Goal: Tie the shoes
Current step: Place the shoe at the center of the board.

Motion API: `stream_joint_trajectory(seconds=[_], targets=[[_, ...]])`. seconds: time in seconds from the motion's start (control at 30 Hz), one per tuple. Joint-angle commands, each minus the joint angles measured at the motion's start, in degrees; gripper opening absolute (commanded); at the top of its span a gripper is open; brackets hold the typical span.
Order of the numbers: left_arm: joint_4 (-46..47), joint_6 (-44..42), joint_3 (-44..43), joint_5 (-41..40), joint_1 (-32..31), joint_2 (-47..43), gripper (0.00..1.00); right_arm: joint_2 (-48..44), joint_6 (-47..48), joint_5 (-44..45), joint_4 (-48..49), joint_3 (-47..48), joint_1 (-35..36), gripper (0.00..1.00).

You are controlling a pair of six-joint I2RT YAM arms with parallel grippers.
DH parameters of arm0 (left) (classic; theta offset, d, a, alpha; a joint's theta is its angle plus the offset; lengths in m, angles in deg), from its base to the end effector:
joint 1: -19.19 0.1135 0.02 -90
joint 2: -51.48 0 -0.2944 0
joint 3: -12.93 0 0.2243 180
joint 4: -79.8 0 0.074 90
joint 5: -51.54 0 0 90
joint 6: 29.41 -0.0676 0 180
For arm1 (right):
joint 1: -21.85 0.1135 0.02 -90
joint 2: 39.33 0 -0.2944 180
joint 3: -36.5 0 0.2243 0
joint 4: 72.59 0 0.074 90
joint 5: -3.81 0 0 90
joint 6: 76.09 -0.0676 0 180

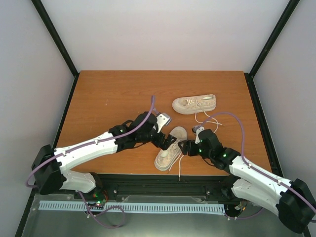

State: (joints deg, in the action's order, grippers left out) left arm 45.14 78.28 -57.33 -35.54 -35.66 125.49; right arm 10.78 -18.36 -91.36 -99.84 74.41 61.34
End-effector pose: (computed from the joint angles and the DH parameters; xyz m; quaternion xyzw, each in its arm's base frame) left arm 0.1547 -0.2257 0.2939 0.2973 0.8496 -0.2758 0.3372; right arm 0.1193 0.1062 0.2022 -0.0761 0.9003 0.2830 0.3217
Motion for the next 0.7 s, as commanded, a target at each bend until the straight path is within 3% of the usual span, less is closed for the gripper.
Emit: stream_joint_trajectory(seconds=[0.0, 0.27, 0.53, 0.67], targets=[[0.2, -4.8, -5.7, 4.8, 1.1, 5.0, 1.00, 2.1, -0.9, 0.3, 3.3, 0.3, -2.8, 0.77], [-6.7, 4.4, -17.4, 16.1, 9.6, 13.8, 1.00, -4.5, -1.7, -2.3, 2.4, -5.0, -9.4, 0.77], [-12.7, 9.3, -19.5, 14.0, 10.8, 12.5, 1.00, -5.2, -4.0, -3.0, 1.9, -8.0, -11.1, 0.71], [-14.3, 7.7, -17.7, 5.5, 10.8, 7.8, 1.00, -4.9, -5.5, -5.7, 4.6, -11.4, -11.1, 0.70]])
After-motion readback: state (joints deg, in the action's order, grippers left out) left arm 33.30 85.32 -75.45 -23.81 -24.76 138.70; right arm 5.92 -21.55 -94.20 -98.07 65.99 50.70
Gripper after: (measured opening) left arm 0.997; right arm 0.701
